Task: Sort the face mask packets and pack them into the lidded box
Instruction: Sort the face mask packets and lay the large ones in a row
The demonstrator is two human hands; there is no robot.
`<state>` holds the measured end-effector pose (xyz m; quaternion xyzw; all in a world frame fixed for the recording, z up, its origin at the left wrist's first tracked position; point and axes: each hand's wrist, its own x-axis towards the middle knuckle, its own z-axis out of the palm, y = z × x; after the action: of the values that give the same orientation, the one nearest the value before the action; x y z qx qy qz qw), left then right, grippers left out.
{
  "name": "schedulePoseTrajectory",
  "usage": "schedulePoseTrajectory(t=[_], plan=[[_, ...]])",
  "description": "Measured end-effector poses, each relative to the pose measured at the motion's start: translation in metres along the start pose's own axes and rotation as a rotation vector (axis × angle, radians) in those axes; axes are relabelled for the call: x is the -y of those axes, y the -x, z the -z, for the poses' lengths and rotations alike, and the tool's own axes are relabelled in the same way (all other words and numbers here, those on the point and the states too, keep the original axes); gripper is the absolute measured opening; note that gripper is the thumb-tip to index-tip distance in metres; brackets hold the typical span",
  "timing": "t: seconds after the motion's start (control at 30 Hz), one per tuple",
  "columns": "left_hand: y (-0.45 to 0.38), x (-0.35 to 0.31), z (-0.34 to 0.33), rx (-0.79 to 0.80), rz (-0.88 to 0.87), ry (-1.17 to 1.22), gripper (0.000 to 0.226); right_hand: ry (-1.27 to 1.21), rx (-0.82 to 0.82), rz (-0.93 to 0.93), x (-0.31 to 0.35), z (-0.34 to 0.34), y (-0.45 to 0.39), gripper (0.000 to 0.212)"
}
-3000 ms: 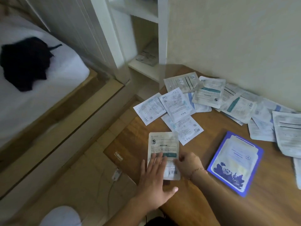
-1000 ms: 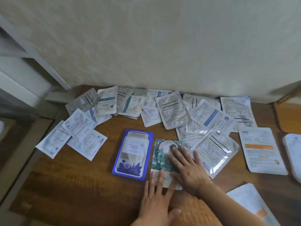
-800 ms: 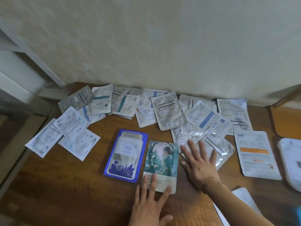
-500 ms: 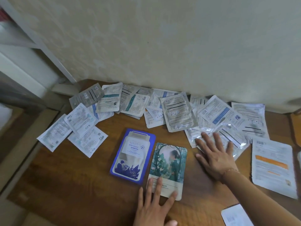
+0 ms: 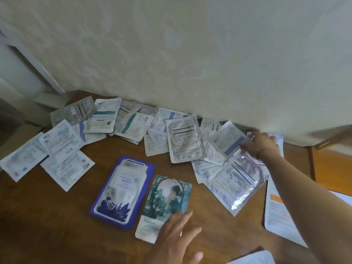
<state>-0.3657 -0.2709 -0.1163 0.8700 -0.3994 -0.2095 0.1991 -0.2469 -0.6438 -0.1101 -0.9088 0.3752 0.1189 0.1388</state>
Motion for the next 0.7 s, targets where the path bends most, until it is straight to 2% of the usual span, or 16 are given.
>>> schedulePoseTrajectory(t=[0.1, 0.2, 0.27, 0.33, 0.37, 0.43, 0.5, 0.6, 0.7], plan=[[-0.04, -0.021, 0.022, 0.019, 0.179, 0.541, 0.042, -0.009, -0.01, 0.008, 0.002, -0.004, -0.006, 0.043], [-0.087, -0.037, 0.045, 0.091, 0.357, 1.071, 0.039, -0.213, -0.029, 0.036, -0.007, -0.002, -0.009, 0.024], [-0.118, -0.037, 0.05, 0.194, 0.469, 1.511, 0.051, -0.438, -0.066, 0.069, -0.014, 0.013, -0.004, 0.017], [-0.146, -0.031, 0.049, 0.337, 0.575, 1.99, 0.071, -0.55, -0.165, 0.161, -0.02, 0.034, 0.01, 0.013], [-0.159, -0.027, 0.046, 0.395, 0.594, 2.141, 0.082, -0.586, -0.213, 0.22, -0.022, 0.044, 0.022, 0.011], [-0.179, -0.025, 0.041, 0.482, 0.558, 2.265, 0.098, -0.608, -0.298, 0.365, -0.025, 0.055, 0.049, 0.01], [-0.194, -0.029, 0.038, 0.547, 0.44, 2.319, 0.107, -0.496, -0.478, 0.572, -0.03, 0.054, 0.078, 0.01], [-0.211, -0.033, 0.042, 0.615, 0.24, 2.398, 0.103, -0.288, -0.714, 0.828, -0.04, 0.036, 0.112, 0.007], [-0.218, -0.021, 0.046, 0.56, 0.264, 2.314, 0.092, -0.239, -0.761, 0.892, -0.05, 0.011, 0.125, 0.014]])
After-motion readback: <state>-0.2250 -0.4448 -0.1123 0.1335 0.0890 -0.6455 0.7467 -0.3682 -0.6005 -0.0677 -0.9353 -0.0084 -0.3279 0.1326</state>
